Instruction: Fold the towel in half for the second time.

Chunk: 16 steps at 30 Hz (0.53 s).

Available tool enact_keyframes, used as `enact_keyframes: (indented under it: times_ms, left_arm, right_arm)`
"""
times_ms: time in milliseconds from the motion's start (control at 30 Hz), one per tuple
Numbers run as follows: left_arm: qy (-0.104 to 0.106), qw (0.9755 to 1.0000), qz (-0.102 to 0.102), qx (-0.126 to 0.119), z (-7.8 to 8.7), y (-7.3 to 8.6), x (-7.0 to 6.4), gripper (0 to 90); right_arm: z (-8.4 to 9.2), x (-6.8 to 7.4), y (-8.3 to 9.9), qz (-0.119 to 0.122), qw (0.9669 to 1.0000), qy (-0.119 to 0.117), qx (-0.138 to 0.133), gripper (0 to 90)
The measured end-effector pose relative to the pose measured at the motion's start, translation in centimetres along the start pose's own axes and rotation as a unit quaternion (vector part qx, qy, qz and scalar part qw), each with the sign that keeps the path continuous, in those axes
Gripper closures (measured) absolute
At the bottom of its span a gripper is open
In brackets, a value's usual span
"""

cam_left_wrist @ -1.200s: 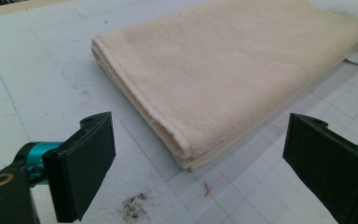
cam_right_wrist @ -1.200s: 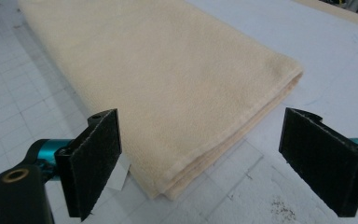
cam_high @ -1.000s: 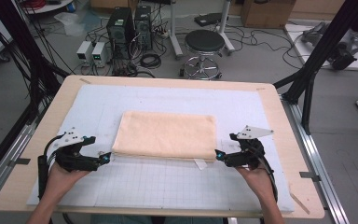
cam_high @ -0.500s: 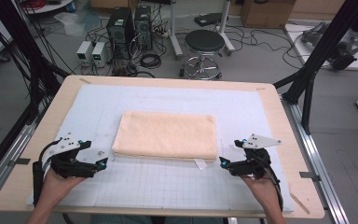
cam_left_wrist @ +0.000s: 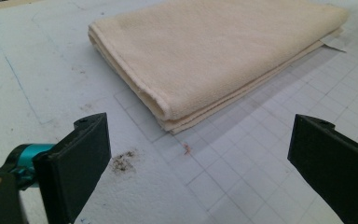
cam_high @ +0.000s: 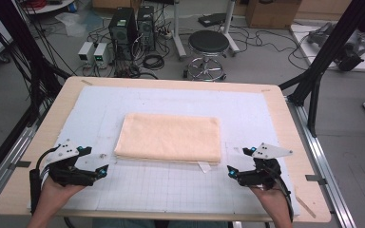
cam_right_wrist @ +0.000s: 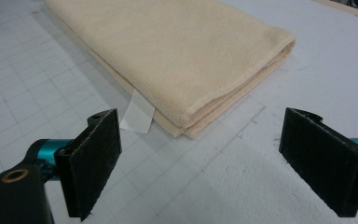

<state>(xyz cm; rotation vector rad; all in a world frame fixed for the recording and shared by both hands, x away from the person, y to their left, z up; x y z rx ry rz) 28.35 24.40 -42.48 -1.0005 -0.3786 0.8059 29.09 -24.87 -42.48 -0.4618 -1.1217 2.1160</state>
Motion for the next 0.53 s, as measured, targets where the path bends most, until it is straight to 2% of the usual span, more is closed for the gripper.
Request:
enact_keyframes:
  times_ms: [267, 533]
  left_arm:
    - [0.001, 1.0, 0.0, 0.003, 0.52, 0.71, -0.23, 6.3]
    - [0.001, 1.0, -0.003, 0.0, 0.8, 0.83, -0.56, 6.3]
  right_arm:
    - [0.37, 0.97, 0.74, 0.004, 0.9999, -0.005, 0.01, 12.0]
    - [0.24, 1.0, 0.67, 0.006, 0.9999, -0.007, 0.009, 12.0]
Point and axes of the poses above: each handheld gripper's, and its own axes: z roughly backward along the jaws, y roughly out of its underside, x roughly to its left, the point moved 5 cm from there along -z, roughly forward along the jaws, and after that the axes turned 1 degree about x, right-handed, at the moved point
